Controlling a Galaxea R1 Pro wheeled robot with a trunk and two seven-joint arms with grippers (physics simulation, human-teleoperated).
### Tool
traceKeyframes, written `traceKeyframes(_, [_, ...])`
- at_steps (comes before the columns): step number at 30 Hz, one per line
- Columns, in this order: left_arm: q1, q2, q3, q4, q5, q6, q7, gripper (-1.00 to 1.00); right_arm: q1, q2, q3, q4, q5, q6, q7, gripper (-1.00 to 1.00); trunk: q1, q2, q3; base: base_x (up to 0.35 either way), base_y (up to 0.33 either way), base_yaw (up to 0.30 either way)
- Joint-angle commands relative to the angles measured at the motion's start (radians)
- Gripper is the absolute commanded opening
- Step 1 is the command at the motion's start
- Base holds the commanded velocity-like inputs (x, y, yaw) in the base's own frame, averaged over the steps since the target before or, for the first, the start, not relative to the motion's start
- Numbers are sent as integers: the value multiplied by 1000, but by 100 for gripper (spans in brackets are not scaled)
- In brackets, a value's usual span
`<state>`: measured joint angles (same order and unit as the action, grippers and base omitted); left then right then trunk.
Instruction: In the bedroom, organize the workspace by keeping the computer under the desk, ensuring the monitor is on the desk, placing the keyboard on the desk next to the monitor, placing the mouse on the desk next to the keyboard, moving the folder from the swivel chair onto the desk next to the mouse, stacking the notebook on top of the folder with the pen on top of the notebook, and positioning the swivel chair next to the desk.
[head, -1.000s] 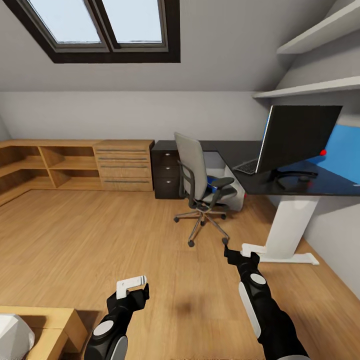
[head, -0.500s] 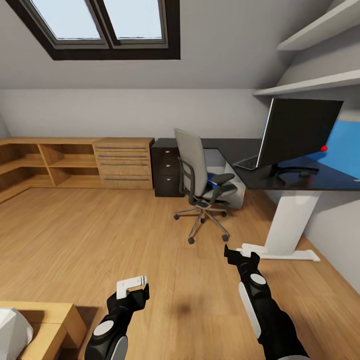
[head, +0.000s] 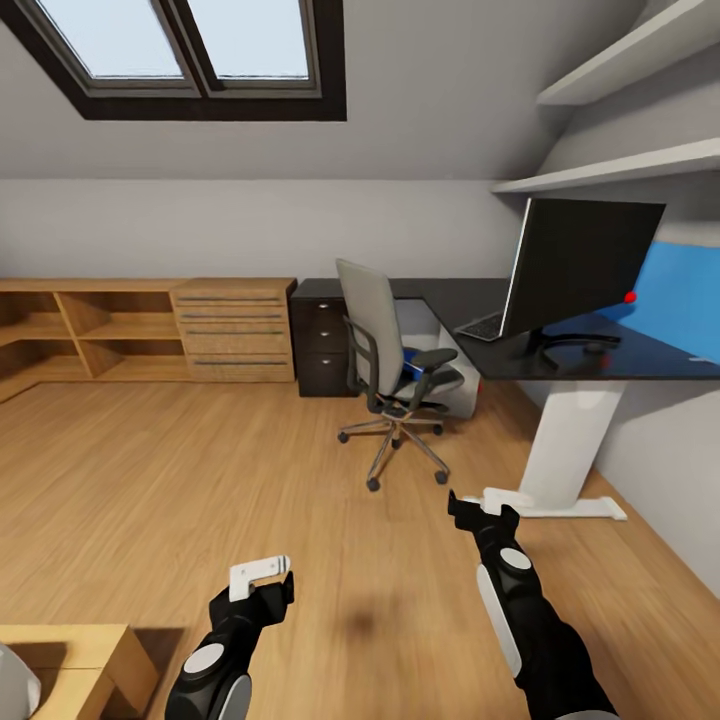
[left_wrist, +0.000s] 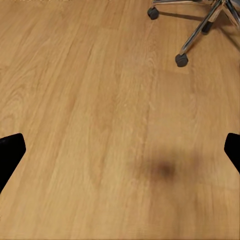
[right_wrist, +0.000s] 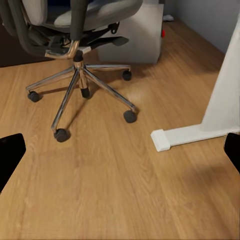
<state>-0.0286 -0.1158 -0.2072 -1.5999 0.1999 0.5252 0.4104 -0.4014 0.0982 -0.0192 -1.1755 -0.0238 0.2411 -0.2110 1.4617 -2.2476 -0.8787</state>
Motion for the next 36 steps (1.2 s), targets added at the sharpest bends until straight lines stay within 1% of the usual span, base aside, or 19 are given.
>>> traceKeyframes(1, [-1,0,-1,-1,10,3,10,100,0,1,0,-1,-2,5,-3,100,0,0,-1,285,0,-6])
traceKeyframes(9, [-1,1,-1,0,10,2,10,100,0,1,2,17,1,2,-2,100,0,0,-1,311,0,-1])
traceKeyframes(11, [-1,1,-2,0,10,2,10,100,-1,1,3,61,3,-12,-2,100,0,0,-1,319,0,0])
traceKeyframes(13, [-1,0,-2,0,10,2,10,100,-4,1,3,132,5,-53,-2,100,0,0,-1,319,0,0])
traceKeyframes(15, [-1,1,-2,0,10,2,10,100,-24,2,4,253,6,-140,-3,100,0,0,-1,319,0,0])
traceKeyframes(16, [-1,1,-2,0,10,2,10,100,-53,2,3,325,6,-184,-3,100,0,0,-1,319,0,0])
traceKeyframes(17, [-1,1,-2,-1,10,2,10,100,-94,2,3,407,7,-226,-3,100,0,0,-1,319,0,0])
traceKeyframes(19, [-1,1,-2,-1,10,2,10,100,-148,1,2,500,7,-265,-4,100,0,0,-1,320,0,0])
traceKeyframes(20, [-1,1,-2,-1,11,2,10,100,-212,-1,1,605,6,-301,-4,100,0,0,-1,320,0,0])
traceKeyframes(23, [-1,1,-3,-2,11,2,10,100,-317,-5,-1,762,6,-354,-6,100,0,0,-1,320,0,0])
traceKeyframes(24, [-1,1,-3,-3,11,2,10,100,-382,-9,-2,853,6,-389,-9,100,0,0,-1,320,0,0])
traceKeyframes(26, [-1,1,-4,-3,10,2,10,100,-438,-14,-2,920,5,-423,-15,100,0,0,-1,320,0,0])
traceKeyframes(28, [-1,1,-4,-3,10,2,10,100,-476,-20,-3,962,5,-449,-23,100,0,0,-1,320,0,0])
traceKeyframes(29, [-1,1,-3,-3,10,2,10,100,-500,-27,-4,990,4,-467,-30,100,0,0,-1,320,0,0])
traceKeyframes(32, [-1,1,-3,-3,10,2,10,100,-526,-42,-8,1026,1,-487,-37,100,0,0,-1,320,0,0])
traceKeyframes(36, [-1,1,-4,-3,10,1,10,100,-539,-54,-7,1050,1,-499,-41,100,0,0,-1,320,0,0])
